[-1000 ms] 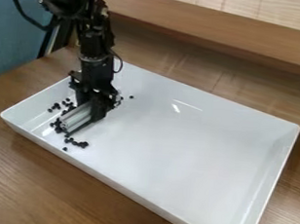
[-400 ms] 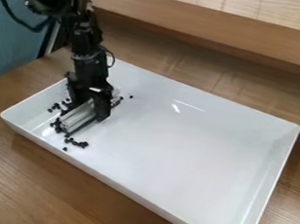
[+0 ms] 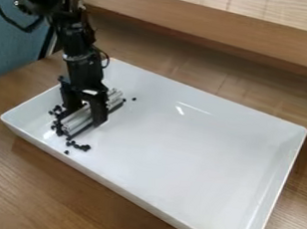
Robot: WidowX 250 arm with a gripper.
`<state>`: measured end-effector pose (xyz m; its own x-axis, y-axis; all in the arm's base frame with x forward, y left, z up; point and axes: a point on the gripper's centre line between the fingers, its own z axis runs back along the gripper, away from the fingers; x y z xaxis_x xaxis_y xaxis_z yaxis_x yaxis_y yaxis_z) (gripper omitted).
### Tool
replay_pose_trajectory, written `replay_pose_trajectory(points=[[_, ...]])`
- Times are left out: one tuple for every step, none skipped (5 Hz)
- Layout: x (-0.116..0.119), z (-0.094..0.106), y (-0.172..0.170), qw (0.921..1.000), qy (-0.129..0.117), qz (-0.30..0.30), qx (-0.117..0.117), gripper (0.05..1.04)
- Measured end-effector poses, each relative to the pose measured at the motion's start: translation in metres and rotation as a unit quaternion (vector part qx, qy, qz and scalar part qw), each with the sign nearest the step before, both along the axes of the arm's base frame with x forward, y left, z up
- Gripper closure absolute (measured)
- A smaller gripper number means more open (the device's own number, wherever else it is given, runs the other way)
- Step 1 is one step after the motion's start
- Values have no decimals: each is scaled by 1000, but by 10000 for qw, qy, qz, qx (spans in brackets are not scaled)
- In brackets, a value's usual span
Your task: Sweep into pile
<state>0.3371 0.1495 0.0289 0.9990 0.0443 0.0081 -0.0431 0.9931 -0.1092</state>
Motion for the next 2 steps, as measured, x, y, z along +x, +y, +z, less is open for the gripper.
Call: replay_pose_trajectory(points=[[-3,5,-2,9999,117,19,-94,91],[4,35,-5,9999,-98,31,2,91]])
